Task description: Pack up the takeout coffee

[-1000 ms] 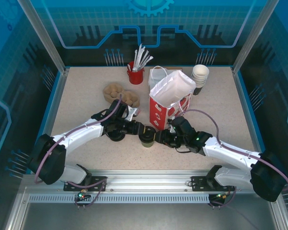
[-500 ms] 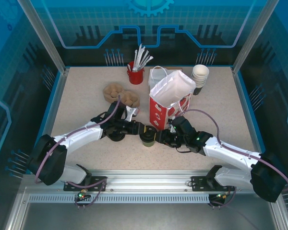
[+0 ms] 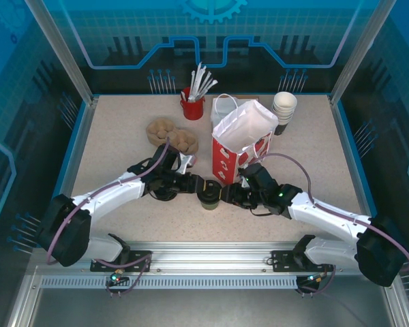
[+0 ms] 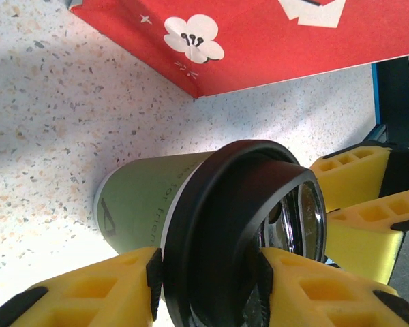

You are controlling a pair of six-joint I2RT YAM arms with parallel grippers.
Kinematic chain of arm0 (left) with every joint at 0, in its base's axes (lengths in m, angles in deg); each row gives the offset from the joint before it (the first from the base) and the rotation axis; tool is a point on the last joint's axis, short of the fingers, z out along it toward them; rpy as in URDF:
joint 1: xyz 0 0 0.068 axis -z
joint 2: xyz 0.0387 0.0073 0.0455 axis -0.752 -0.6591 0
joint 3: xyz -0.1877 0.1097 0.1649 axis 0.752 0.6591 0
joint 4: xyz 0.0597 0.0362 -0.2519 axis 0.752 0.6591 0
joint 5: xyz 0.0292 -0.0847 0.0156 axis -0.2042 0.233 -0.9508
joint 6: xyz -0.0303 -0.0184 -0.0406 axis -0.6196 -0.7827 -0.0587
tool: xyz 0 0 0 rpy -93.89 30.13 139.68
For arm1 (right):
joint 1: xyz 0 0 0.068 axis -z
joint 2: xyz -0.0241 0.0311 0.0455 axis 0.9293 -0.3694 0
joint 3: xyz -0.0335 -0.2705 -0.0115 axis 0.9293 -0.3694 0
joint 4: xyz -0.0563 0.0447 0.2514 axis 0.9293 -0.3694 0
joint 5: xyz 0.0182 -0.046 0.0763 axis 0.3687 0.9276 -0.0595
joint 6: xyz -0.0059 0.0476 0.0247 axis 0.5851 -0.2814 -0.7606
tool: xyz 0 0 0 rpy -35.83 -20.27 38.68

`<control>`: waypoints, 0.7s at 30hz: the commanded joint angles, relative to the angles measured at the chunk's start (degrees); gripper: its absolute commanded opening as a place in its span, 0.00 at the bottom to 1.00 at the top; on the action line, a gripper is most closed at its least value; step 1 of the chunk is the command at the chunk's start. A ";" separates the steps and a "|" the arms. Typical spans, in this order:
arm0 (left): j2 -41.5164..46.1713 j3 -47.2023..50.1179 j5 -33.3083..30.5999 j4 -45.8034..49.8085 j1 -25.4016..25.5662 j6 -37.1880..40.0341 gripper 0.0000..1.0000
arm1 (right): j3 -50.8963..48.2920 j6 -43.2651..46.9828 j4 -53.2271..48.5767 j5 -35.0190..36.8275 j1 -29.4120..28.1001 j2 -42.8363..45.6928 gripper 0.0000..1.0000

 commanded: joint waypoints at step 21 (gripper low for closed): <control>0.12 -3.19 -1.52 8.59 0.19 -0.44 0.47 | 6.58 3.25 -8.18 1.17 0.67 0.56 0.50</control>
